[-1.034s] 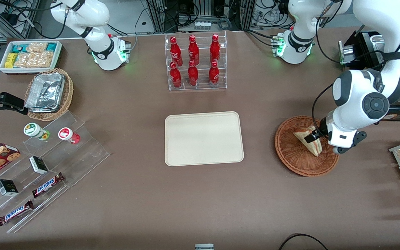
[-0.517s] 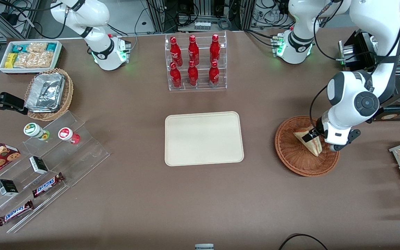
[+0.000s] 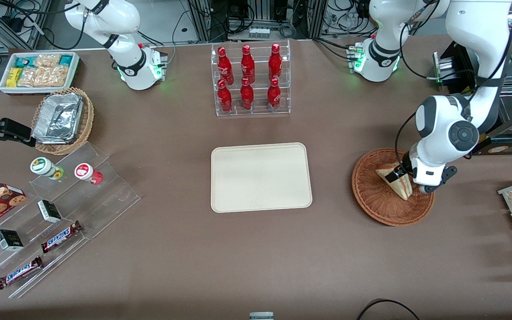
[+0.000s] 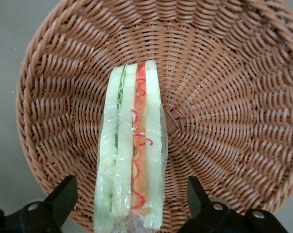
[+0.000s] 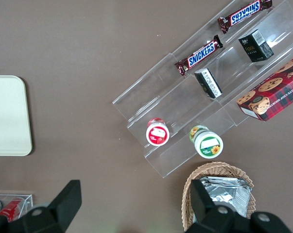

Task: Place sandwich from basket to tray
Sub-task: 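Close the left gripper on the sandwich's wrapped edge and lift it, then carry the held sandwich from the basket over the beige tray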

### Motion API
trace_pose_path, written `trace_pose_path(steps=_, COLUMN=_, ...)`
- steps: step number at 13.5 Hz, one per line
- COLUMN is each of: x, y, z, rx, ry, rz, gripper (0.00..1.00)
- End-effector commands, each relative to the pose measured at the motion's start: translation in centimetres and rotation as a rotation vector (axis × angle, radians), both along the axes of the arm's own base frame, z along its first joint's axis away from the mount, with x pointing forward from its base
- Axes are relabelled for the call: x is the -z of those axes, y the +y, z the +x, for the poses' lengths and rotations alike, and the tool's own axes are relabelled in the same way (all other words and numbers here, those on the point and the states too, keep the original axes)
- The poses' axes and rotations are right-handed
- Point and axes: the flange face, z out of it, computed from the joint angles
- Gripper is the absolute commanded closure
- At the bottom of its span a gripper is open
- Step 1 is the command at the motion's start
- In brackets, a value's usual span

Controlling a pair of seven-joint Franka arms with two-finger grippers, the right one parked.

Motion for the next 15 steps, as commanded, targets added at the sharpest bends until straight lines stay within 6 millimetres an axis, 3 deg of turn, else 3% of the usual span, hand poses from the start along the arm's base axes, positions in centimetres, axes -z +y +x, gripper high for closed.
trace_pose_path(steps=1, x=0.4, y=0.1, z=-0.3, rx=-0.024, ry=-0.010, rz=0.007, gripper=0.51)
trace_pose_path(steps=2, x=0.4, y=0.1, z=-0.3, rx=-0.024, ry=-0.008, rz=0.007, gripper=0.81)
trace_pose_path(steps=3, x=0.3, y=0.1, z=-0.3, rx=-0.022, ry=-0.004, rz=0.008, gripper=1.00)
trace_pose_path(steps=5, x=-0.4, y=0.1, z=-0.2, rx=-0.014, ry=0.005, rz=0.009, gripper=1.00)
trace_pose_path(steps=9, x=-4.8, y=-1.3, z=1.3, rx=0.023, ry=0.020, rz=0.013, gripper=1.00)
trace_pose_path(steps=12, x=-8.8, y=-6.7, z=2.6, rx=0.122, ry=0.053, rz=0.012, gripper=1.00)
trace_pose_path(steps=15, x=-9.8, y=-14.1, z=1.8, rx=0.243, ry=0.041, rz=0.003, gripper=1.00)
